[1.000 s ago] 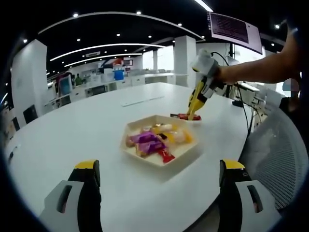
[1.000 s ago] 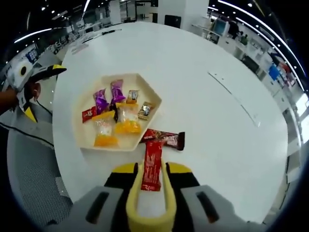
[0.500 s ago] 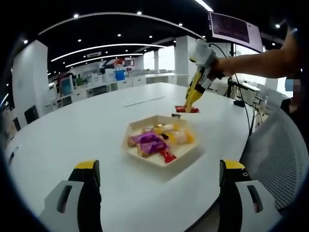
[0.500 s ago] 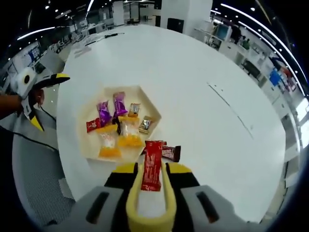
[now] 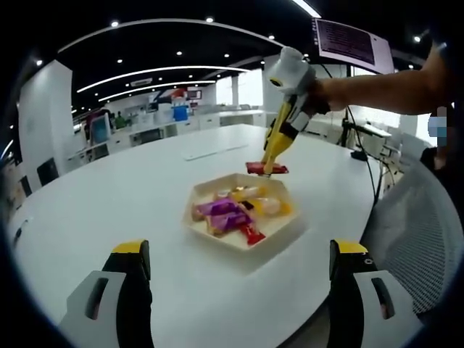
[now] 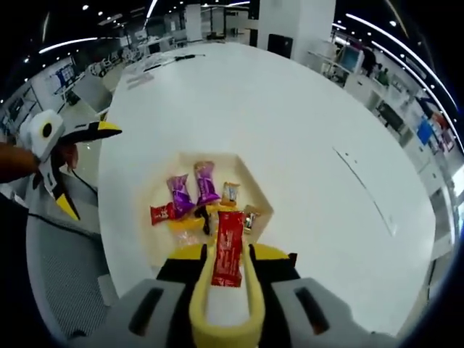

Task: Place the target food into the container with the food tongs after gripping and lifting it, then release it inside without dropping or visibly crushing the food.

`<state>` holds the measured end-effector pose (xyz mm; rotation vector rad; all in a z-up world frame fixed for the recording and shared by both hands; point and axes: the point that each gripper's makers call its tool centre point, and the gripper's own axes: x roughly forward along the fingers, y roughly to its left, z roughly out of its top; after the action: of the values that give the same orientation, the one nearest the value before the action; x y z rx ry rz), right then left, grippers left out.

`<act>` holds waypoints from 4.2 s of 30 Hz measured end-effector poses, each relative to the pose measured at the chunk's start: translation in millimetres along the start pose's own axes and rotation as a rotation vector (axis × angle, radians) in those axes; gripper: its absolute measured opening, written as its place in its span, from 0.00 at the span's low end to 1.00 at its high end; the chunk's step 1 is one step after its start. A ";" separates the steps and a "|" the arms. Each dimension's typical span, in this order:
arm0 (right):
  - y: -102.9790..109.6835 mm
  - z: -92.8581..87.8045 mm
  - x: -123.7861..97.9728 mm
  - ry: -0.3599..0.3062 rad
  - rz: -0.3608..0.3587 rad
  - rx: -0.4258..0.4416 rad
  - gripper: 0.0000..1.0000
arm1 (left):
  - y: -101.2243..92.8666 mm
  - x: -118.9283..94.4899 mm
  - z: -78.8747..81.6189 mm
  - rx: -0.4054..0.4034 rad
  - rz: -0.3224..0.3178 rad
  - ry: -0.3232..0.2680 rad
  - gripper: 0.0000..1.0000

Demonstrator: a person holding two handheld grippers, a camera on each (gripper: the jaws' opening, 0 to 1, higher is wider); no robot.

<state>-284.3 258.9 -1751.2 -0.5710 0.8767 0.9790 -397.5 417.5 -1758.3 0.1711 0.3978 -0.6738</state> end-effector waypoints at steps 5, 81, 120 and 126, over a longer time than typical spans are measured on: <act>10.3 11.1 8.5 -0.007 0.023 -0.010 0.22 | -0.9 0.3 -0.4 0.005 -0.003 0.003 1.00; -25.7 -82.6 -53.0 -0.164 -0.116 0.118 0.24 | -6.7 3.2 -7.8 0.029 -0.025 0.045 1.00; -18.1 -98.3 -40.6 -0.153 -0.112 0.118 0.24 | -4.0 2.0 -5.5 0.017 -0.011 0.034 1.00; -21.8 -87.3 -35.3 -0.134 -0.094 0.014 0.24 | -3.0 1.4 -4.1 0.010 -0.008 0.025 1.00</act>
<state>-307.1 166.5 -1767.9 -0.5237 0.7307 0.9143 -399.6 415.5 -1762.8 0.1873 0.4190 -0.6824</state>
